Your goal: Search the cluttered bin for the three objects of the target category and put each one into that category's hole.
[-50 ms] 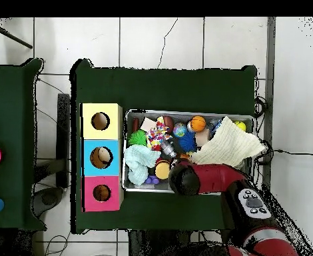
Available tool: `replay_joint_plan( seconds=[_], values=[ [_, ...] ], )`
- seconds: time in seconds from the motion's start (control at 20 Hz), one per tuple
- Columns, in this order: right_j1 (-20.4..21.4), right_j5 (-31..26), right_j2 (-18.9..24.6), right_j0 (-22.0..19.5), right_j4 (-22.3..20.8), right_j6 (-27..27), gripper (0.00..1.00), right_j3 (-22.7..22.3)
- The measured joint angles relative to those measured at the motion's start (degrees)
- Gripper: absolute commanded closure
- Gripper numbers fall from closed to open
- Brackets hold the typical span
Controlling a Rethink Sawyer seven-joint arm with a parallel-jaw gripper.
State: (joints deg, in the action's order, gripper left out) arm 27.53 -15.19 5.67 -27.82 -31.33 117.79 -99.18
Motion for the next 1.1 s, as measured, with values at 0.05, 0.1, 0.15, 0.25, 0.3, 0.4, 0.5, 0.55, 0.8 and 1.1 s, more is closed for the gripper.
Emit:
replay_joint_plan(
  seconds=[0.05, 0.1, 0.15, 0.25, 0.3, 0.4, 0.5, 0.55, 0.8, 1.1],
  values=[
    [0.1, -0.6, 0.1, 0.0, 0.2, 0.0, 0.00, 0.2],
    [0.1, -0.9, 0.2, 0.0, 0.3, 0.0, 0.00, 0.3],
    [0.3, -1.6, 0.3, 0.0, 0.7, 0.0, 0.00, 0.6],
    [0.5, -2.5, 0.4, 0.0, 1.4, 0.0, 0.00, 0.7],
    [0.8, -3.2, 0.4, 0.0, 1.9, 0.0, 0.00, 0.7],
    [1.1, -3.8, 0.4, 0.0, 2.3, 0.0, 0.00, 0.7],
    [1.7, -4.9, 0.4, 0.0, 2.9, 0.0, 0.00, 0.9],
    [1.8, -5.1, 0.4, 0.0, 3.0, 0.0, 0.00, 1.0],
    [2.2, -5.9, 0.4, 0.1, 3.7, 0.0, 0.00, 1.5],
    [2.7, -7.0, 0.4, 0.2, 4.0, 0.0, 0.00, 1.8]
  ],
)
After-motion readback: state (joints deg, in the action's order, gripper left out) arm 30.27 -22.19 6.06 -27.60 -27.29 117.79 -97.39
